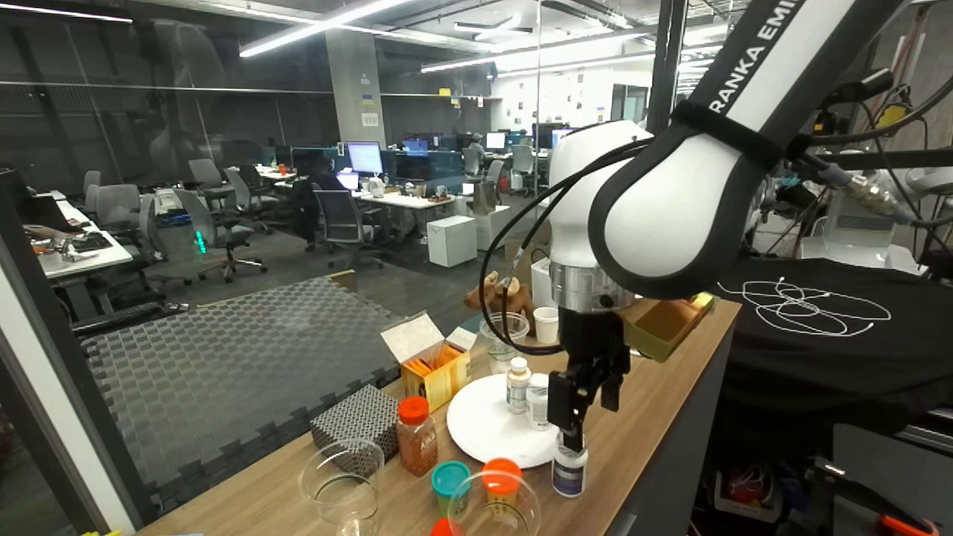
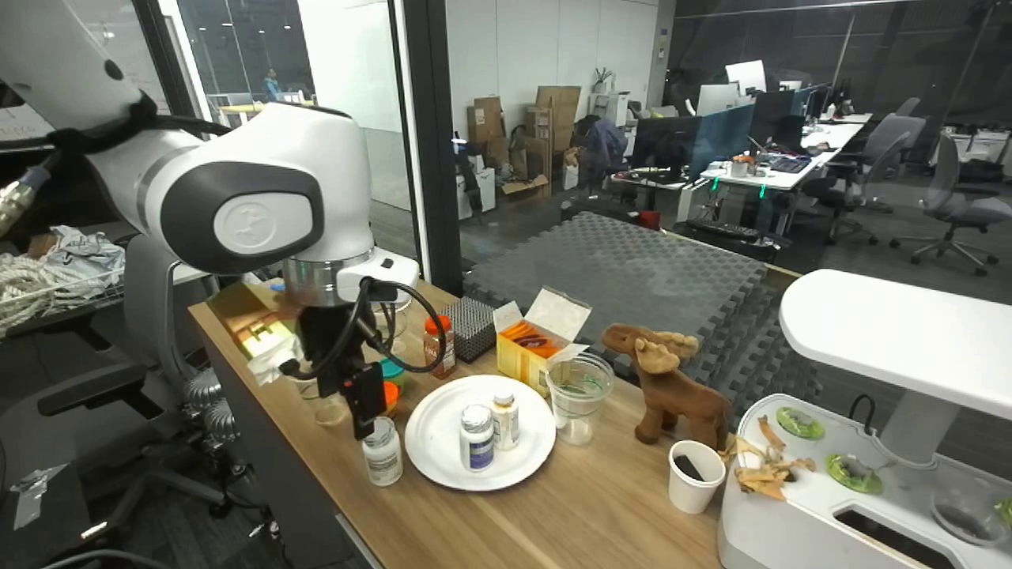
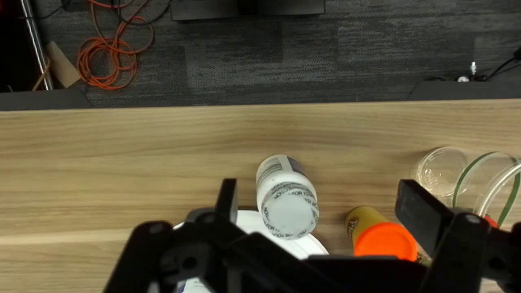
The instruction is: Pick up all the objects surrounding the white plate and arrange them on the plate
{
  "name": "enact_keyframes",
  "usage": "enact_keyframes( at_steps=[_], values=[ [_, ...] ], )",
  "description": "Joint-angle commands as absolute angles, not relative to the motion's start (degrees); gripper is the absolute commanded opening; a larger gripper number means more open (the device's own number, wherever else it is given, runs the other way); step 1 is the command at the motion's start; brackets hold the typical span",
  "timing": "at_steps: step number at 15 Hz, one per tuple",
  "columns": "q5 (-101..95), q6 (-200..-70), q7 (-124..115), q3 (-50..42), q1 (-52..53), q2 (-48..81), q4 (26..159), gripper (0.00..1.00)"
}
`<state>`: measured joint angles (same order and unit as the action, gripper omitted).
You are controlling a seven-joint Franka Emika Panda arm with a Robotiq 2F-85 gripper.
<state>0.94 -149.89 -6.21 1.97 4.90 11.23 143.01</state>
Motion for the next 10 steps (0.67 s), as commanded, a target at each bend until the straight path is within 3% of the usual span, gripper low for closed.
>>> enact_keyframes(
  at_steps=[1, 10],
  values=[
    [1.5, -155.1, -6.0, 2.6, 4.6, 10.7, 145.8, 1.0],
    [3.2, -164.9, -5.0, 3.4, 4.2, 16.3, 145.7, 1.0]
  ],
)
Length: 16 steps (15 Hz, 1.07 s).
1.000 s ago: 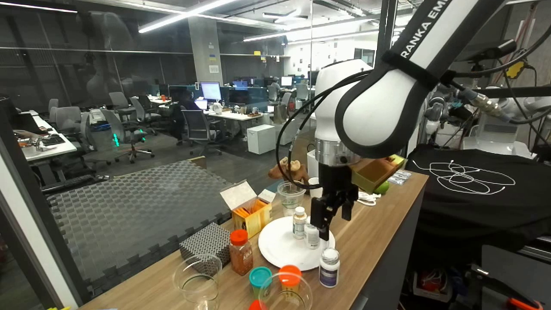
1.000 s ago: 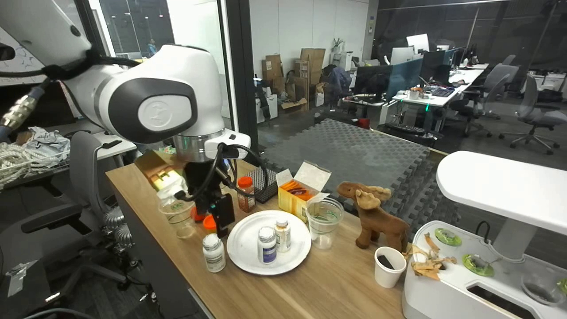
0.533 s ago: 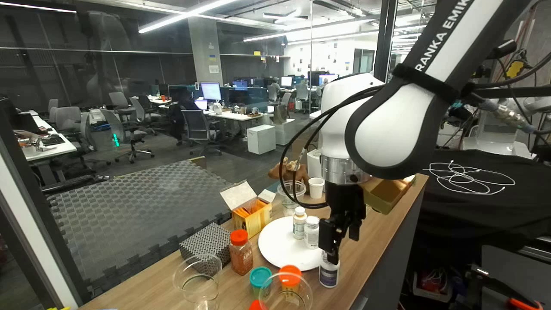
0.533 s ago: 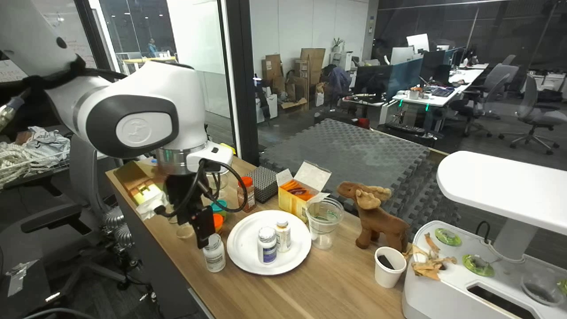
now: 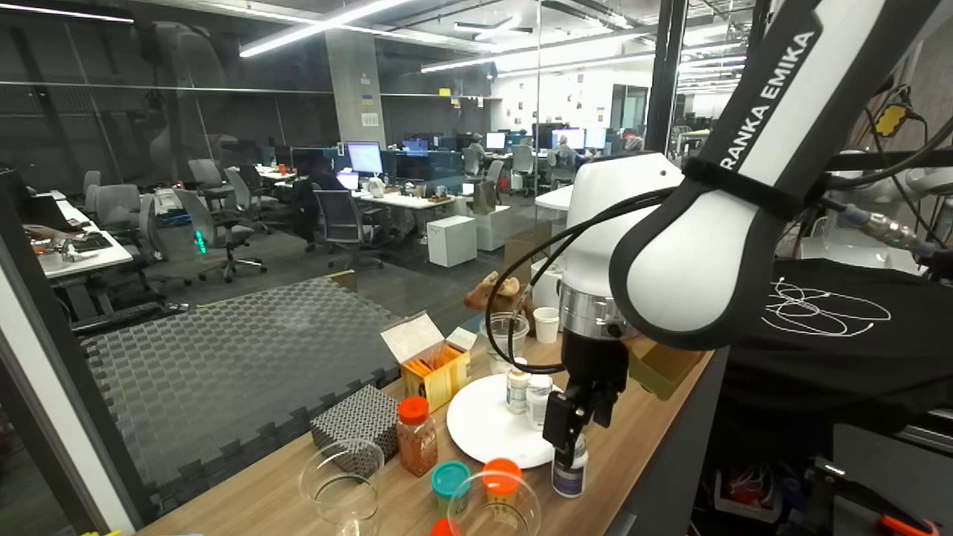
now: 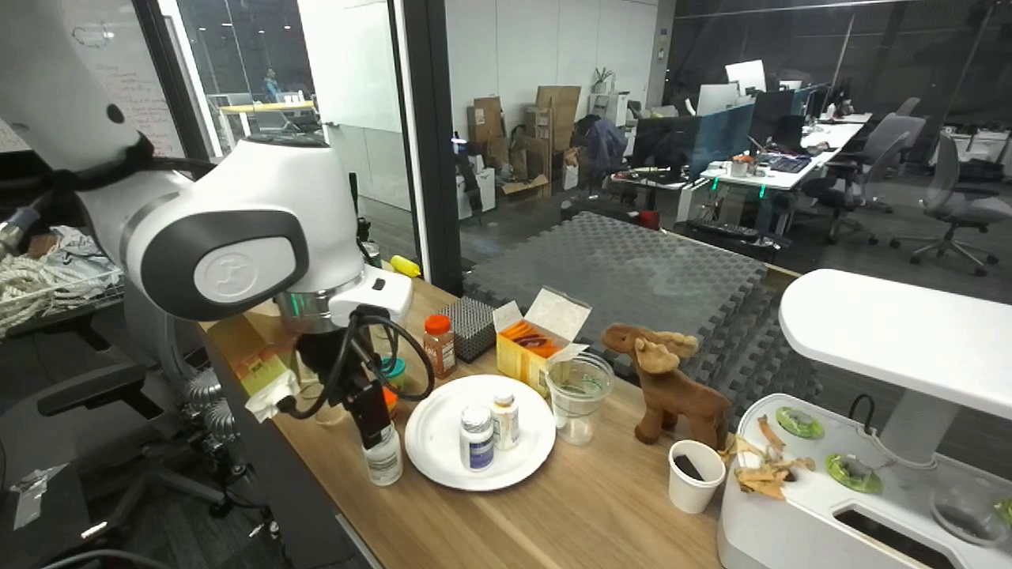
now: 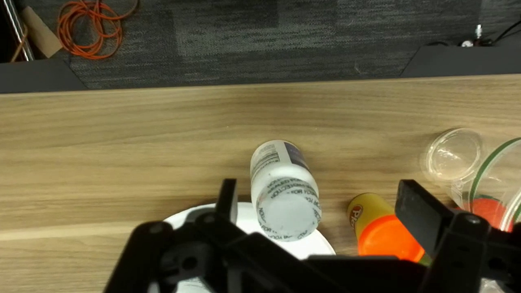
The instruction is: Pick up all the objects surrounding the white plate and arrange them on the plate
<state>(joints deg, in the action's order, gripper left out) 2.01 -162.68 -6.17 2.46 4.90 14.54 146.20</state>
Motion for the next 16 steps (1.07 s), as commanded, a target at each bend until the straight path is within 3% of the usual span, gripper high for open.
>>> enact_keyframes(
  at_steps=[1, 10, 12, 16],
  values=[
    [3.1, -165.1, -5.0, 3.4, 4.2, 17.0, 145.5, 1.0],
    [2.5, -167.4, -5.9, 2.7, 4.4, 20.2, 143.5, 1.0],
    [2.0, -167.4, -6.2, 2.2, 4.8, 20.3, 143.2, 0.73],
    [1.2, -167.2, -6.8, 1.1, 5.4, 20.3, 142.8, 0.42]
  ],
)
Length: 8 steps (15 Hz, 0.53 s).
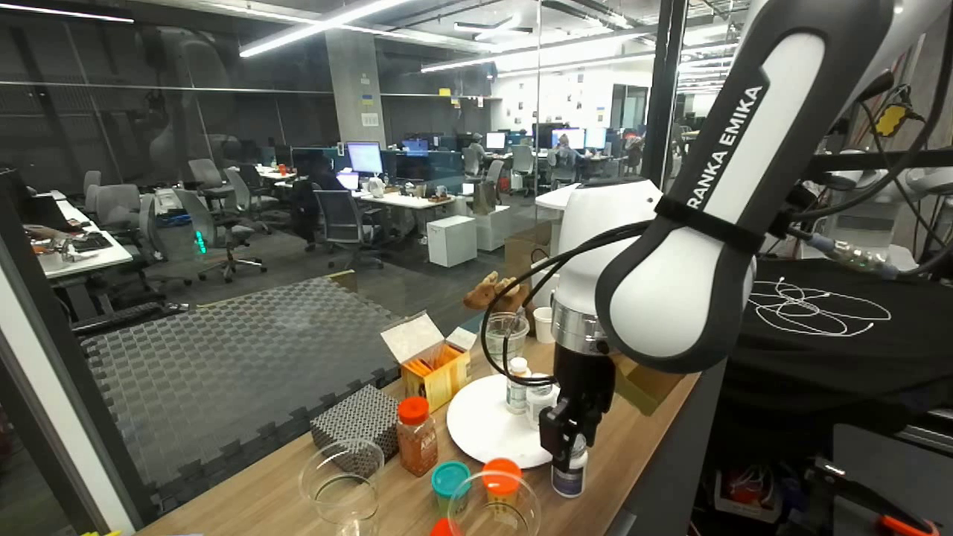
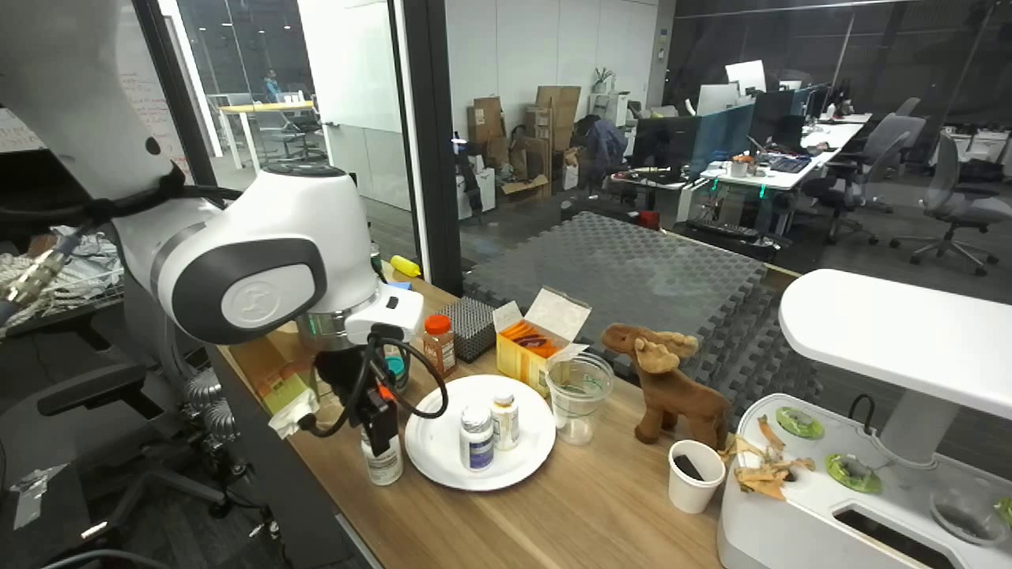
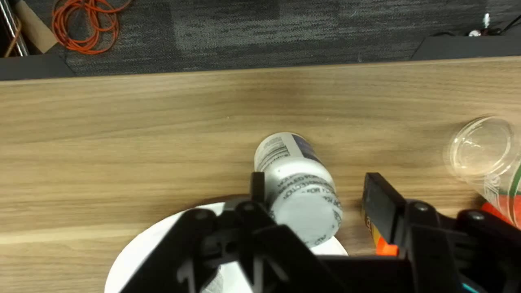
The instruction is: Pick up all the objects surrounding the white plate and arrange them on the plate
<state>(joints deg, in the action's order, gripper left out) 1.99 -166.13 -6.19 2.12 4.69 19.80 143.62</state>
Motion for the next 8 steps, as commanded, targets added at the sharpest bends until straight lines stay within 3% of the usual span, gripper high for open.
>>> enact_keyframes(
  at_steps=[1, 3, 8],
  values=[
    [1.0, -167.1, -6.9, 0.8, 5.6, 20.1, 142.9, 0.35],
    [0.4, -166.3, -7.0, 0.2, 5.8, 19.5, 143.0, 0.2],
    [-2.8, -164.4, -7.9, -2.4, 7.3, 17.6, 143.0, 0.2]
  ],
)
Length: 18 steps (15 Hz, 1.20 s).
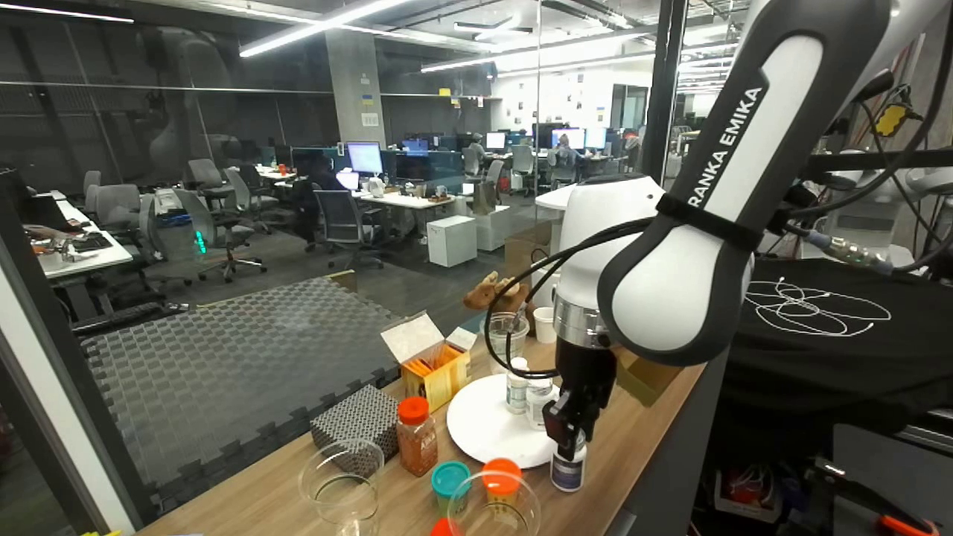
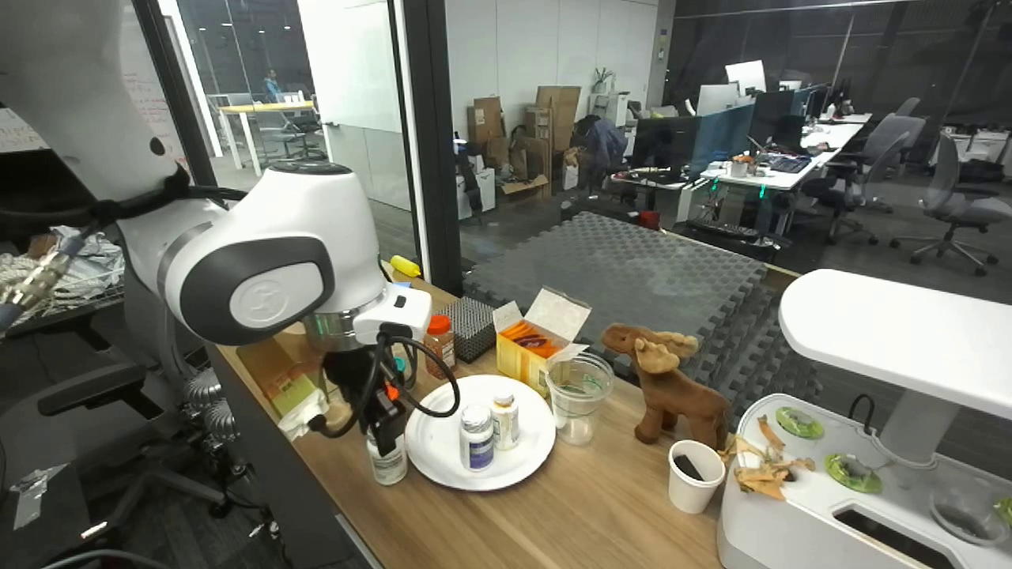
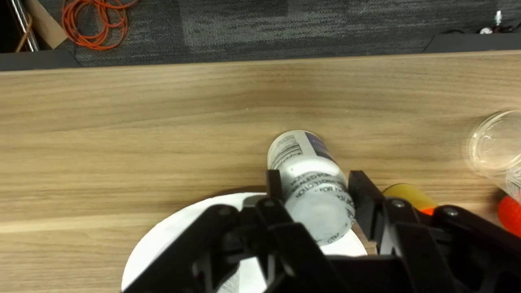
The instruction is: Pick up all the objects surrounding the white plate and arrange them on the plate
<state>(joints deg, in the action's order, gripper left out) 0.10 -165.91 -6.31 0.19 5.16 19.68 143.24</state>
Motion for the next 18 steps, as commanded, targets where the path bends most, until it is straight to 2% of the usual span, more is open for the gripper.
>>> enact_keyframes(
  at_steps=[1, 10, 18],
  values=[
    [-4.3, -164.0, -8.6, -3.7, 8.3, 17.0, 143.0, 0.19],
    [-11.1, -155.1, -9.0, -4.6, 8.3, 12.7, 139.5, 0.19],
    [-8.7, -154.5, -8.6, -2.2, 7.2, 20.6, 128.3, 0.19]
  ],
)
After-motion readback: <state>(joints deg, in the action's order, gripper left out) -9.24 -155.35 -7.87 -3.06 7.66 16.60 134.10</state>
